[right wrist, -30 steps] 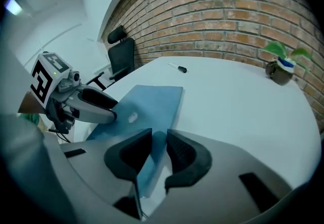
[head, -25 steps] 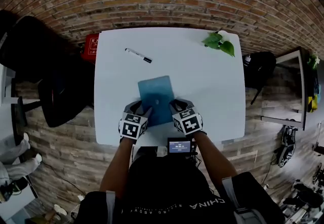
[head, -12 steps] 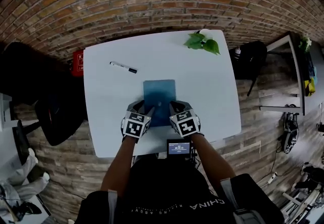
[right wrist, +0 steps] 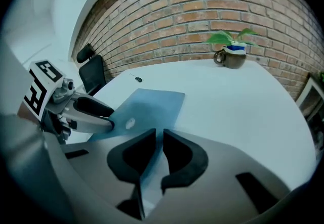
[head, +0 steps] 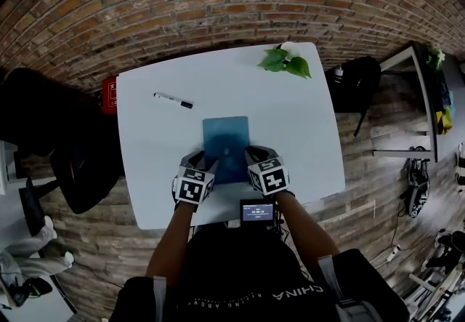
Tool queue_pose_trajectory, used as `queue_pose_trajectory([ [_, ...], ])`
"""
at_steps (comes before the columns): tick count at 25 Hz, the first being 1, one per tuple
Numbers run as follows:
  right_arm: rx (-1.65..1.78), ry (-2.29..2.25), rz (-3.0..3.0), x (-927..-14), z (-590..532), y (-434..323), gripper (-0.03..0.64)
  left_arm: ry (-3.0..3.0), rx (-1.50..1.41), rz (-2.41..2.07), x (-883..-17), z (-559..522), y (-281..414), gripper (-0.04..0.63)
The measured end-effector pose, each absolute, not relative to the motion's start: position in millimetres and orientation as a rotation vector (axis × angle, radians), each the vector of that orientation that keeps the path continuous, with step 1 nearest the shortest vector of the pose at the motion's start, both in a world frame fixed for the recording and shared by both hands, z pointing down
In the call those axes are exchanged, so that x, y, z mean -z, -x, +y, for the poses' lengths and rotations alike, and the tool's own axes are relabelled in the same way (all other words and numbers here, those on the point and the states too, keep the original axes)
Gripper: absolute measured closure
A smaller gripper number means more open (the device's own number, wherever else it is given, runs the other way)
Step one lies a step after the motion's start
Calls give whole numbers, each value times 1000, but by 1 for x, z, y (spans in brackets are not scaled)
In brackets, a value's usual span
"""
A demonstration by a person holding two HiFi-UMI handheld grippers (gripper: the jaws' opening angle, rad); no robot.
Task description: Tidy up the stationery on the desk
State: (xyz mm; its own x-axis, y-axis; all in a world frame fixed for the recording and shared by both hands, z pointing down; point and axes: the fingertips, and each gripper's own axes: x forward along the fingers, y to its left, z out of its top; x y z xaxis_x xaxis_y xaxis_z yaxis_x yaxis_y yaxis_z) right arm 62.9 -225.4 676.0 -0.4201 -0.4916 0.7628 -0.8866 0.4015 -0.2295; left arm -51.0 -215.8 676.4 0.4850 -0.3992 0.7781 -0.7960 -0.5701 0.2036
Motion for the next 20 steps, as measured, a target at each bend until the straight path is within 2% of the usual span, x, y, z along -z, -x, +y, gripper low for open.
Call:
queue_pose_trajectory([
  [2, -887, -1170, -2058, -678, -223, -65, 532, -2171, -939, -977, -677, -210, 52, 389],
  [6, -940, -1148, -2062, -681, -217, -66, 507, -2139, -906, -982, -678, -203, 51, 397],
  [9, -972, -1118, -2078, -682, -214, -62, 463, -2126, -888, -968, -679, -199, 48, 399],
  [16, -934, -1117, -2075, -683, -215, -60, 433, -2234, -972, -1064, -667, -206, 55, 405],
  [20, -925, -1129, -2078, -684, -215, -60, 433, -2338, -1060, -998, -668, -200, 41, 448],
])
